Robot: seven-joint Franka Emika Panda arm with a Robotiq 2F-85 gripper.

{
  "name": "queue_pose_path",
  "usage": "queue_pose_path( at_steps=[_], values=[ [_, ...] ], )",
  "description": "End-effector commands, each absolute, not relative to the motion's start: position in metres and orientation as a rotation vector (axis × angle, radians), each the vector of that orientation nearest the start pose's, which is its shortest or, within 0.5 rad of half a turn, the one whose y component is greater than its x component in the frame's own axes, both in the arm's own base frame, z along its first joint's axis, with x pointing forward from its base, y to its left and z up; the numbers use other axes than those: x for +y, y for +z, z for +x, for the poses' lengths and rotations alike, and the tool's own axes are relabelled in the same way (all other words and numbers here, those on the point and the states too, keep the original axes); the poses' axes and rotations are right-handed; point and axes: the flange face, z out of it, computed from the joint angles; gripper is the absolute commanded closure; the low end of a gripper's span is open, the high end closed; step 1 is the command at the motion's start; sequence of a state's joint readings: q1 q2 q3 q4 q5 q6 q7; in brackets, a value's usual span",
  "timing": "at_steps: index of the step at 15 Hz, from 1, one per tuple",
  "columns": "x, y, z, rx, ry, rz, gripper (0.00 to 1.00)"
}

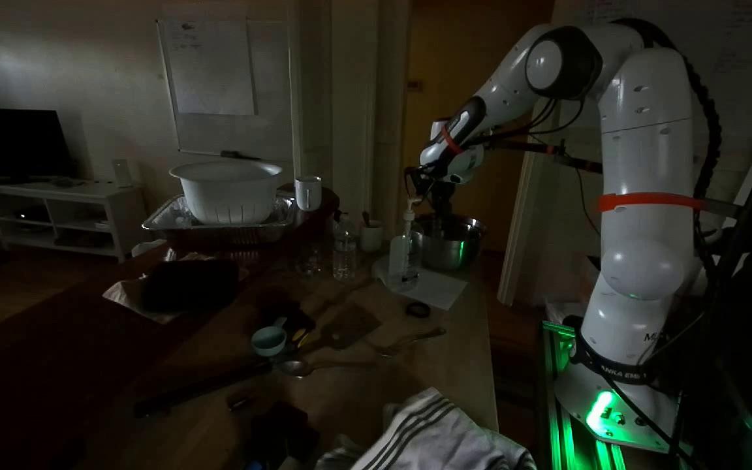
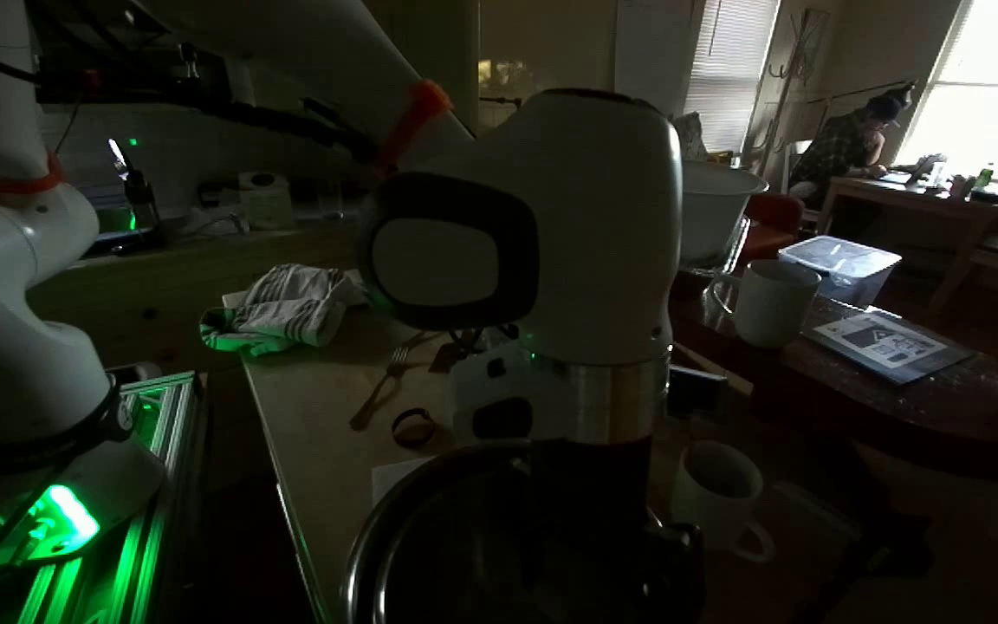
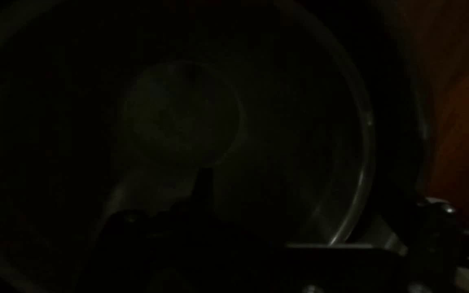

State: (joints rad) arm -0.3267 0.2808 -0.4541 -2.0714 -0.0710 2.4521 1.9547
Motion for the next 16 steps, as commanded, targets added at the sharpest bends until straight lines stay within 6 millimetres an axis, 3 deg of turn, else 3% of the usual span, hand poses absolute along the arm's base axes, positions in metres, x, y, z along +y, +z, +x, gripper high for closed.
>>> queue_pose_path(
  at_steps=[1, 8, 16],
  values=[
    [-0.416, 0.319, 0.427, 3.093, -0.343, -0.756, 0.00],
    [-0.428, 0.321, 0.424, 3.097, -0.335, -0.777, 0.00],
    [-0.427, 0.318, 0.427, 3.105, -0.316, -0.765, 0.00]
  ],
)
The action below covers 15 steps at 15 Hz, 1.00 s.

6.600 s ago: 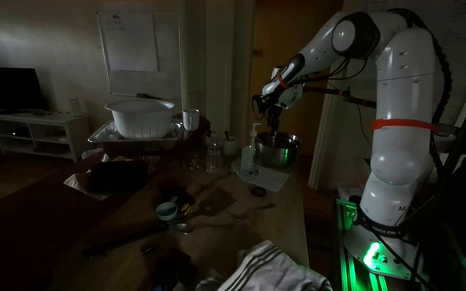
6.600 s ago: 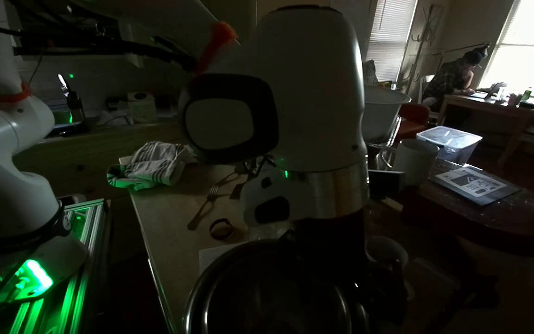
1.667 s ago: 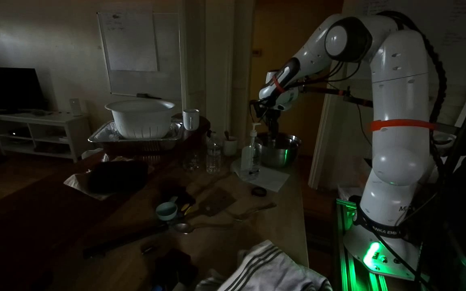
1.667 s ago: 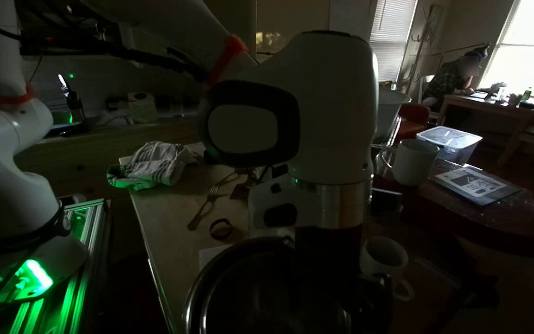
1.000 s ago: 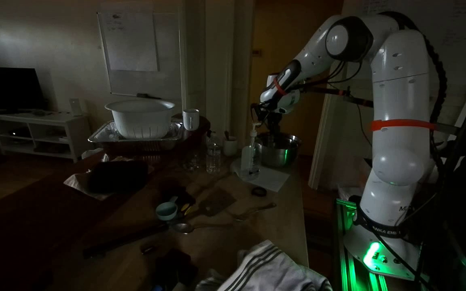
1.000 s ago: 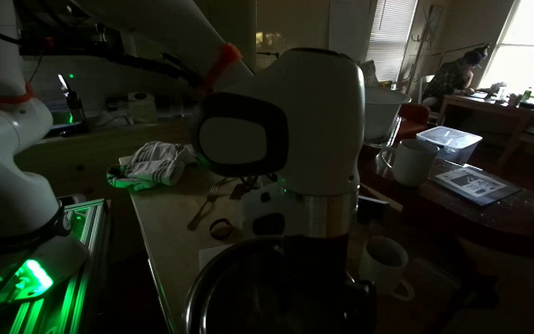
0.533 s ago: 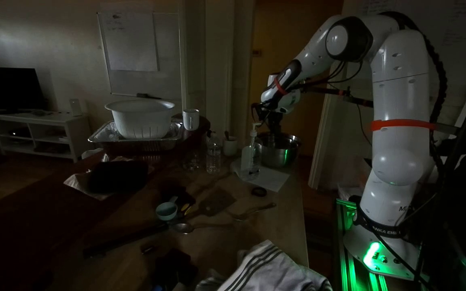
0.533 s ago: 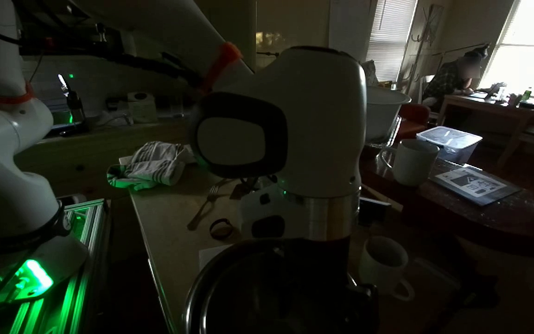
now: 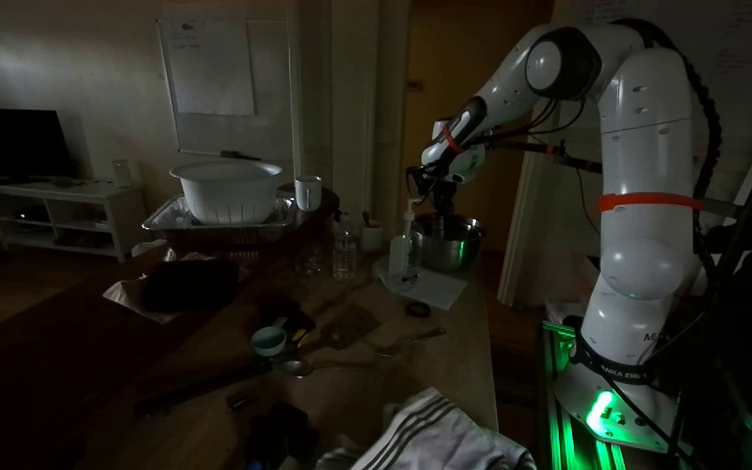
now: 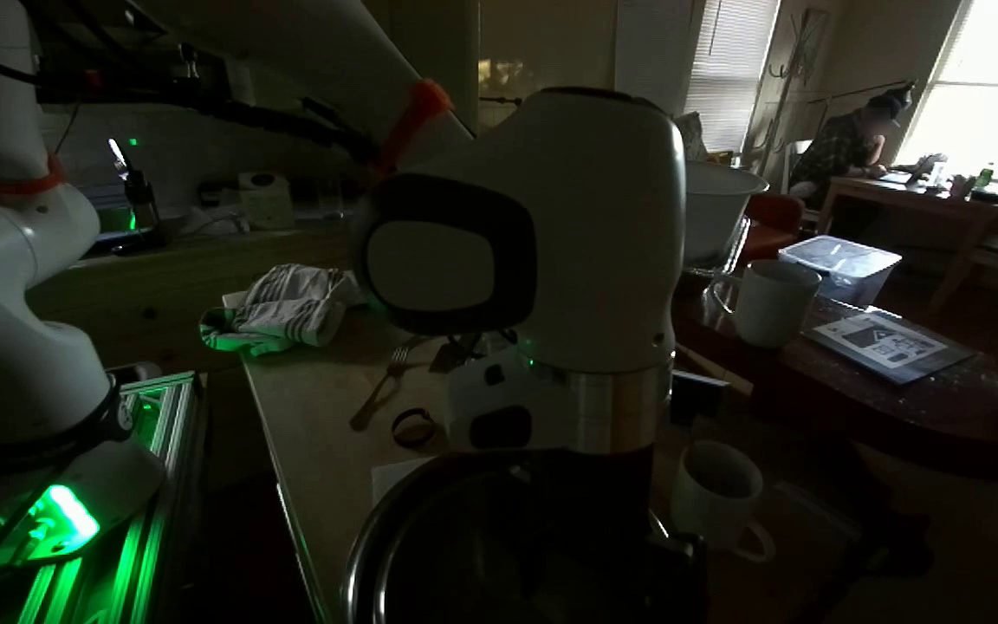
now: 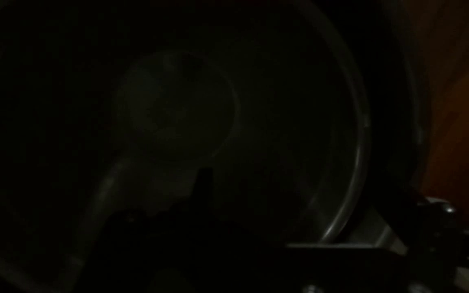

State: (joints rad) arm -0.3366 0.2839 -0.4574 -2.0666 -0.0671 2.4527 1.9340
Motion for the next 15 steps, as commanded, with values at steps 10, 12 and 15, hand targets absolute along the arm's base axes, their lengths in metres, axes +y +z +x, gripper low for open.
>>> queue_pose_path(
  at_steps=[10, 12, 15],
  values=[
    [-0.427, 0.305, 0.431, 3.136, -0.302, -0.776, 0.00],
    [-0.420, 0.298, 0.432, 3.142, -0.297, -0.805, 0.00],
    [-0.412, 0.290, 0.436, 3.149, -0.285, -0.840, 0.00]
  ],
)
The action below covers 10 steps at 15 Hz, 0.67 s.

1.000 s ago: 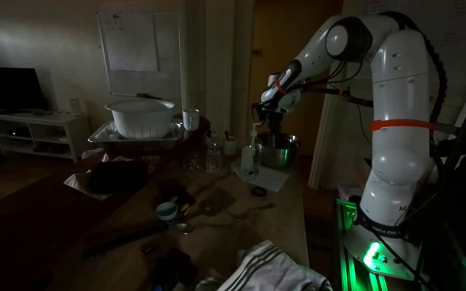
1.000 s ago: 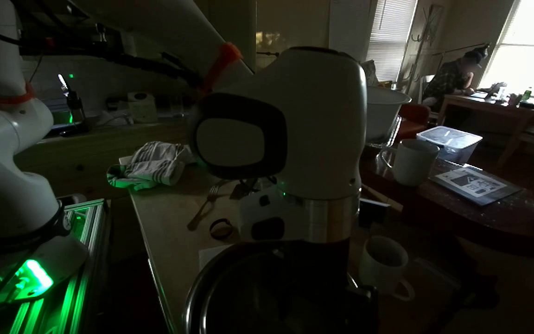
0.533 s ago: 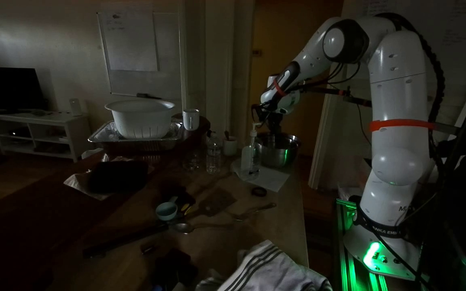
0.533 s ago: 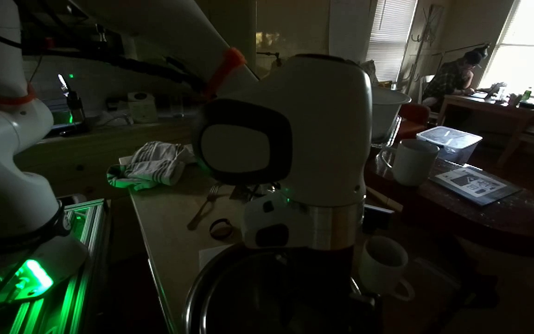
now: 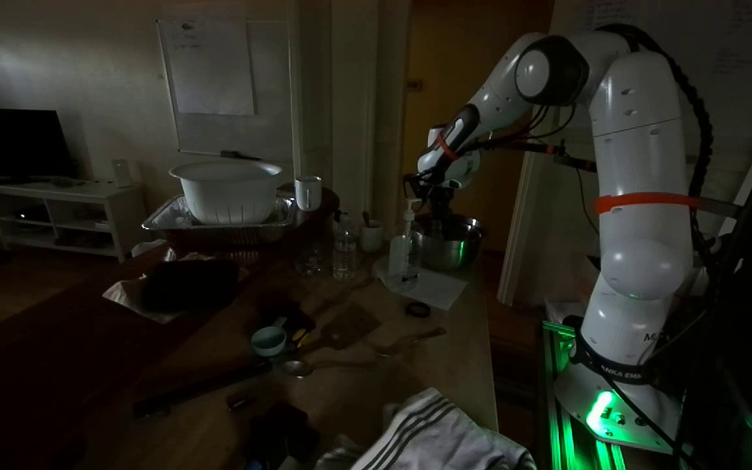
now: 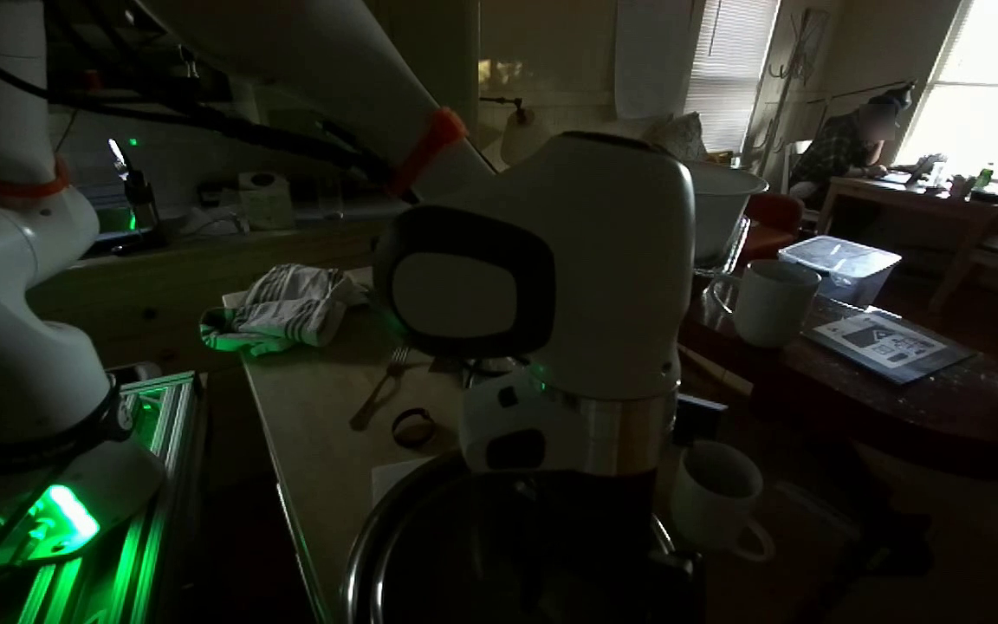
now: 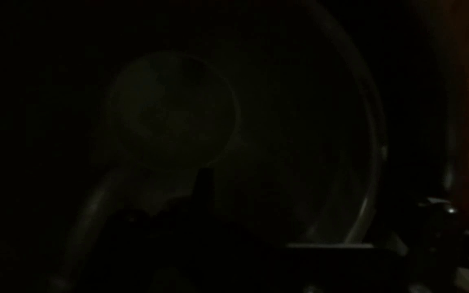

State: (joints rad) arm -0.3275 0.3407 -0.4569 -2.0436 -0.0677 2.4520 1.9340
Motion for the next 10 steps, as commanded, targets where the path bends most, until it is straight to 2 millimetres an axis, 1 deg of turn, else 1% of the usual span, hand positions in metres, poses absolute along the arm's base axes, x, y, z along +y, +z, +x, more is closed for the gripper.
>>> queue_pose_path(
  at_steps=[1, 4, 5, 6, 8, 9, 10],
  values=[
    [-0.4100, 0.2881, 0.4369, 3.150, -0.282, -0.849, 0.00],
    [-0.4060, 0.2848, 0.4399, 3.160, -0.280, -0.858, 0.00],
    [-0.4059, 0.2843, 0.4405, 3.163, -0.280, -0.848, 0.25],
    [-0.4074, 0.2866, 0.4413, 3.164, -0.285, -0.838, 0.27],
    [-0.4117, 0.2912, 0.4418, 3.164, -0.291, -0.819, 0.41],
    [-0.4130, 0.2916, 0.4416, 3.165, -0.295, -0.809, 0.51],
    [-0.4149, 0.2939, 0.4413, 3.165, -0.299, -0.802, 0.58]
  ],
)
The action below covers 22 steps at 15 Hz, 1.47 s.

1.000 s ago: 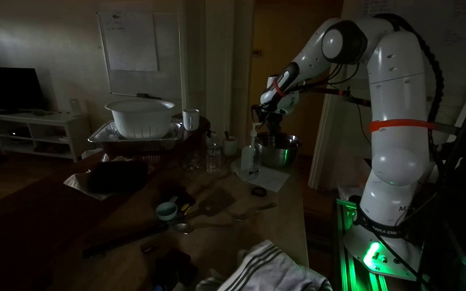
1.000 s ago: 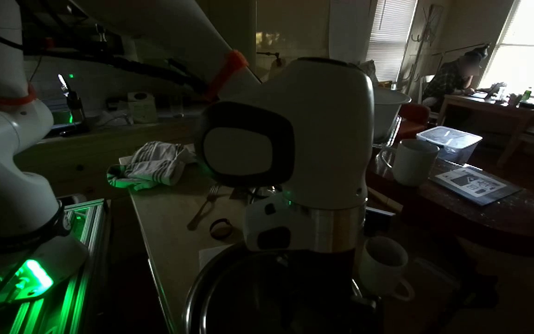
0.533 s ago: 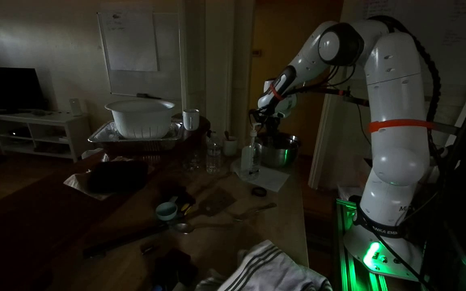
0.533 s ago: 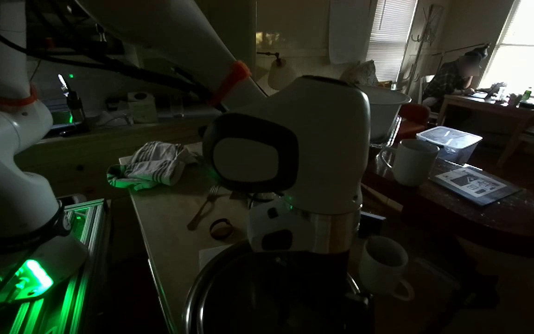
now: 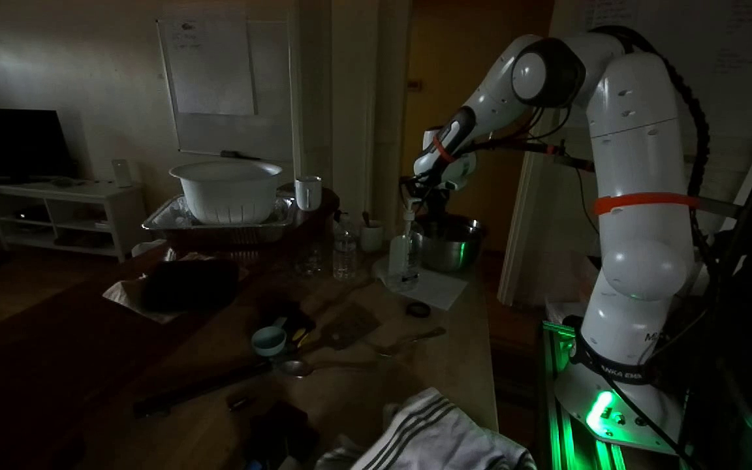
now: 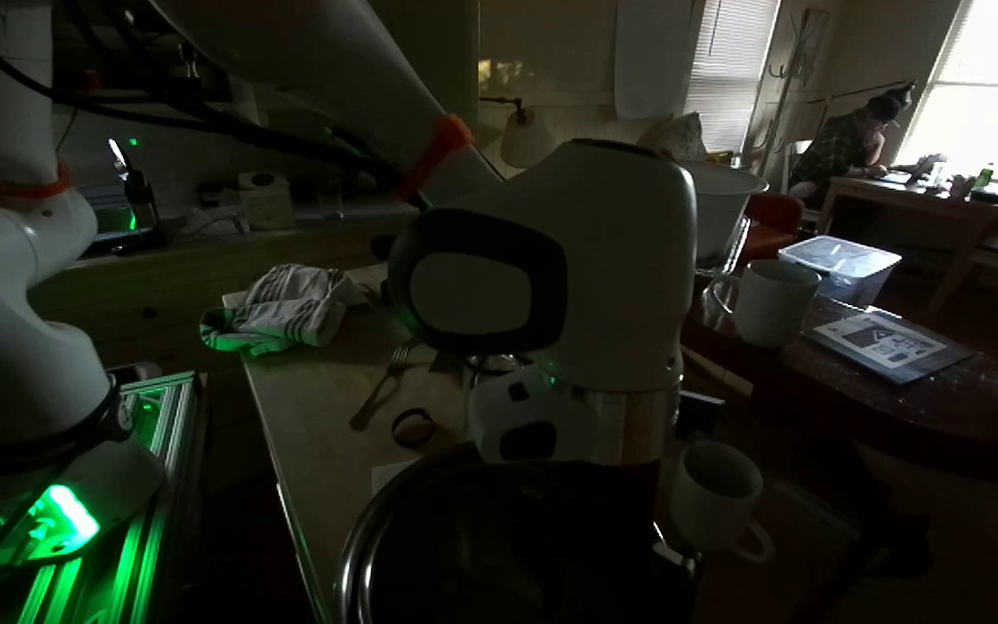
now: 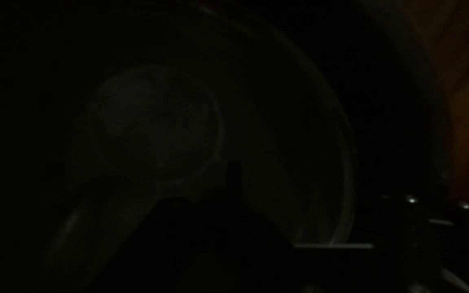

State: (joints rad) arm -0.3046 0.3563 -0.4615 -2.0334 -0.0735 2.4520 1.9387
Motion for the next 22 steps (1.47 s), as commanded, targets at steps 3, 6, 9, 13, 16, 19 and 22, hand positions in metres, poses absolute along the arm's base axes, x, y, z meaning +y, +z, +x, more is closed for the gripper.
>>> queue_pose_path(
  at_steps=[3, 6, 9, 13, 16, 19, 22],
  values=[
    [-0.422, 0.299, 0.440, 3.174, -0.307, -0.771, 0.80],
    [-0.427, 0.303, 0.438, 3.184, -0.311, -0.743, 1.00],
    [-0.431, 0.304, 0.436, 3.206, -0.294, -0.714, 0.97],
    [-0.438, 0.321, 0.433, 3.247, -0.238, -0.623, 0.96],
    [-0.450, 0.338, 0.431, 3.270, -0.184, -0.539, 0.96],
    [-0.457, 0.355, 0.431, 3.279, -0.112, -0.459, 0.96],
    [-0.461, 0.364, 0.432, 3.284, -0.085, -0.423, 0.96]
  ],
)
